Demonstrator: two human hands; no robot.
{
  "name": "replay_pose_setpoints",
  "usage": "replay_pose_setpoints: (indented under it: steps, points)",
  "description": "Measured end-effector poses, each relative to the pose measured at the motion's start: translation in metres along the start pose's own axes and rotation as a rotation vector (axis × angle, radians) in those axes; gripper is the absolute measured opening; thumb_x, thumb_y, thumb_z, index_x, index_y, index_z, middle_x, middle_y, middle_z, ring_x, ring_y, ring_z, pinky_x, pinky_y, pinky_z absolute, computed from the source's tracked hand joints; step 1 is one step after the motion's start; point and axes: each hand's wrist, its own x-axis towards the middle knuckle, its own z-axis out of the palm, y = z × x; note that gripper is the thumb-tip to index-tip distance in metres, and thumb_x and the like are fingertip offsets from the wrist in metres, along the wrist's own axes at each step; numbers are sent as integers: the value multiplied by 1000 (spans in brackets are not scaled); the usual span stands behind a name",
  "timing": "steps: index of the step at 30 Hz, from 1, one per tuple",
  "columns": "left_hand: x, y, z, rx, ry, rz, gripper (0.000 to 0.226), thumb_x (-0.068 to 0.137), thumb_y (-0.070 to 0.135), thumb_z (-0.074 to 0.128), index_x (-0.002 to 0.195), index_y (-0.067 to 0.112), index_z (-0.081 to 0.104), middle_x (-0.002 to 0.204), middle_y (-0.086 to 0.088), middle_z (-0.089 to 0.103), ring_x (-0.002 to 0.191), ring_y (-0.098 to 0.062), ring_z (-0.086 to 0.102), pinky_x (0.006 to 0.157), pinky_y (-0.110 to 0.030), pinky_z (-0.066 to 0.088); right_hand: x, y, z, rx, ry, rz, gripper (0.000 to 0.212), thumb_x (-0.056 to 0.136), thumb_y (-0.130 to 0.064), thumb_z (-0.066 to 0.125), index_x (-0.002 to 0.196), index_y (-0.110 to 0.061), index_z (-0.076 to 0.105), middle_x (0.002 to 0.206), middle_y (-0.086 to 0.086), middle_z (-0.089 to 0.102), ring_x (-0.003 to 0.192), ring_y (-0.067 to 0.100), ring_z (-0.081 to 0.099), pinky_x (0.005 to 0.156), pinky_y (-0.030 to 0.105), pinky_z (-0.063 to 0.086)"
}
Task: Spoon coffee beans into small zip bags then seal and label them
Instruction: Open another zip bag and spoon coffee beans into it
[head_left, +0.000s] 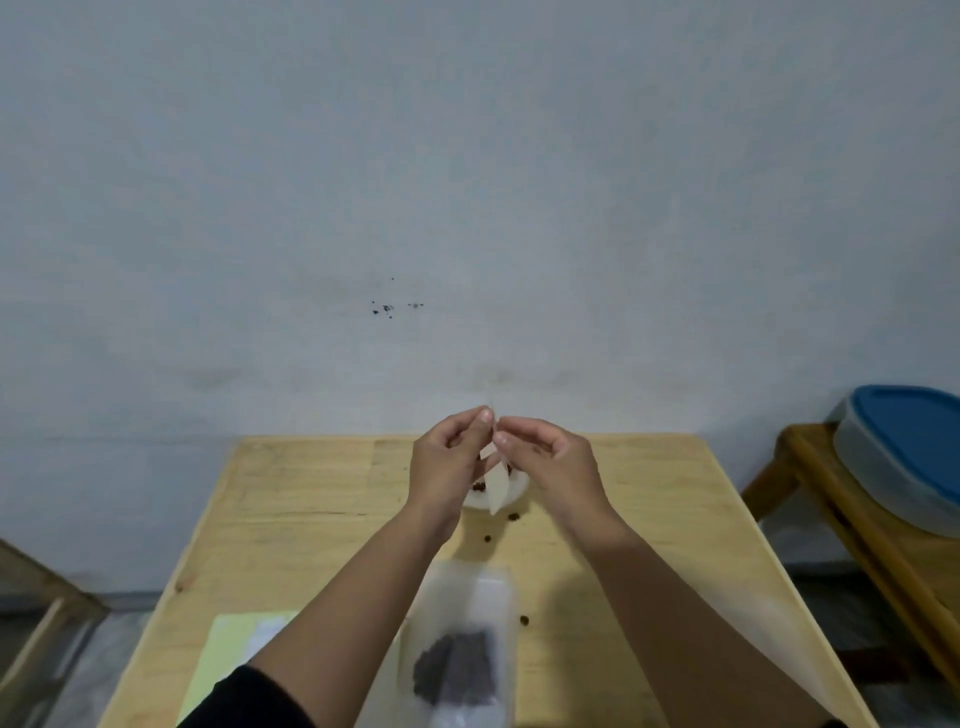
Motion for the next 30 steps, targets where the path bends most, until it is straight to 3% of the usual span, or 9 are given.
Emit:
replay_pose_setpoints:
  steps: [7, 11, 20, 26, 30]
  points:
    - [1, 12, -10, -38, -11, 10, 17, 83, 14, 69, 99, 8, 67, 95, -12, 70, 80, -10, 71, 73, -23, 57, 7, -4, 6, 41, -63, -23, 28, 79, -12, 73, 106, -15, 70, 98, -2, 74, 97, 7, 67, 87, 24, 52]
    - [3, 14, -10, -91, -14, 20, 15, 84, 9, 67, 99, 5, 67, 90, -13, 67, 80, -11, 71, 76, -25, 58, 11, -2, 7, 57, -83, -19, 29, 81, -10, 70, 110, -11, 69, 103, 1, 73, 102, 10, 67, 92, 28, 52]
    - [5, 11, -9, -35, 13, 36, 16, 84, 10, 68, 100, 6, 67, 84, -14, 60, 78, -7, 70, 74, -23, 57, 11, -1, 10, 23, -78, -29, 22, 85, -14, 66, 104, -23, 72, 100, -4, 74, 100, 9, 67, 93, 31, 51]
    - [5, 10, -8, 53, 27, 56, 13, 86, 10, 67, 99, 7, 67, 53, 12, 60, 71, -4, 68, 82, -31, 57, 10, 1, 10, -30, -73, -39, 20, 88, -21, 63, 106, -25, 72, 100, -7, 73, 102, 7, 66, 93, 29, 50]
    - [7, 9, -6, 189, 118, 68, 8, 84, 15, 69, 92, 12, 68, 70, 0, 69, 76, -12, 71, 82, -37, 58, 9, 1, 11, -129, -52, -78, 19, 89, -22, 61, 105, -26, 71, 99, -10, 73, 96, -1, 65, 86, 18, 49]
